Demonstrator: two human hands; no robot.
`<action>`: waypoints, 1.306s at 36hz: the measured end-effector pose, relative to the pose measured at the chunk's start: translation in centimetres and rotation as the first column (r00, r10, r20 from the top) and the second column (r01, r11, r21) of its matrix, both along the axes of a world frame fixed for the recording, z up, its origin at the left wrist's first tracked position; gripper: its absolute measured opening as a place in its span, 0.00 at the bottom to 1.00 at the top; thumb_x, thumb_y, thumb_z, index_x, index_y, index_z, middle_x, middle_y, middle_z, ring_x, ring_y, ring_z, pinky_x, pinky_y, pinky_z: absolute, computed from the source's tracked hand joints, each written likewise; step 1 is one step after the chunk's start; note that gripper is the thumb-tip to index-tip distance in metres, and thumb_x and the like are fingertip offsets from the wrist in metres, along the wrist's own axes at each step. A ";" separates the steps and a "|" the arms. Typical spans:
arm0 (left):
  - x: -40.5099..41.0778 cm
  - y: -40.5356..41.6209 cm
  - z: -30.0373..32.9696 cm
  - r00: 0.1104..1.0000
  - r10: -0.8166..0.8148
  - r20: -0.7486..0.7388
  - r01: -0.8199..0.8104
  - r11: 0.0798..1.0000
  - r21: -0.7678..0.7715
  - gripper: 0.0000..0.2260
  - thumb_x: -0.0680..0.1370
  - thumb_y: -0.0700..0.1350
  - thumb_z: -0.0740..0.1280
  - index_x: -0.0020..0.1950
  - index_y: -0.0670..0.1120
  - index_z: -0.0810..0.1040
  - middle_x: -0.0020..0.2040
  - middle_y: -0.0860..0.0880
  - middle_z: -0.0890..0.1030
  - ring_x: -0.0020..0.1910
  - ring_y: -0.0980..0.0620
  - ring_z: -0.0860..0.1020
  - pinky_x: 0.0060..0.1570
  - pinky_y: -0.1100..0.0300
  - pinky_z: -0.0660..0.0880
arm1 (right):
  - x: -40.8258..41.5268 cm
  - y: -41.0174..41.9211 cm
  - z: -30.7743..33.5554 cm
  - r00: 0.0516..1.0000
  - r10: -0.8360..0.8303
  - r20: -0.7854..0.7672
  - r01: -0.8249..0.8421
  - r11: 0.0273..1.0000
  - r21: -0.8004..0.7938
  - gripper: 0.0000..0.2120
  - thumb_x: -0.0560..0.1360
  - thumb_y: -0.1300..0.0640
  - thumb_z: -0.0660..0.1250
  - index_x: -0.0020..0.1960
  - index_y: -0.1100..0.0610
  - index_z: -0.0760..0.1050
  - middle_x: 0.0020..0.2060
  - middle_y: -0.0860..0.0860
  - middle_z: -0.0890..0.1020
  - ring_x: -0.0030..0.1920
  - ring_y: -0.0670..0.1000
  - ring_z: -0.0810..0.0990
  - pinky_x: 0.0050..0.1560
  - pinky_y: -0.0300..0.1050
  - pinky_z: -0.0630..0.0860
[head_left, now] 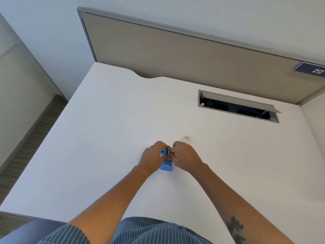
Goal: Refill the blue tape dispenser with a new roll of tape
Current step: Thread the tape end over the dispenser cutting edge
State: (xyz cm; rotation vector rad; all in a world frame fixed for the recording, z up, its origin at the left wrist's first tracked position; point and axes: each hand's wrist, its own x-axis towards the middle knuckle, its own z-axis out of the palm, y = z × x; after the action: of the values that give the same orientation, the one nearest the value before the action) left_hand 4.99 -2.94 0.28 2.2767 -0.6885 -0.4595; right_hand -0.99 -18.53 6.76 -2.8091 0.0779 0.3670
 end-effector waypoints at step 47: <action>-0.1 0.0 -0.2 1.000 0.005 0.008 -0.005 1.000 -0.008 0.13 0.78 0.51 0.73 0.62 0.52 0.79 0.59 0.56 0.80 0.53 0.53 0.80 0.57 0.55 0.78 | 0.6 -0.3 -0.1 0.996 -0.081 -0.043 0.080 0.997 -0.007 0.14 0.80 0.52 0.66 0.42 0.58 0.82 0.39 0.53 0.82 0.37 0.54 0.77 0.34 0.45 0.67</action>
State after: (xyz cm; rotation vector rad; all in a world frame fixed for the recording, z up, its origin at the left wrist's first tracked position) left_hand 4.87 -2.97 0.10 2.2734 -0.6873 -0.4442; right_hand -0.41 -18.84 6.63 -2.7936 0.2015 0.4092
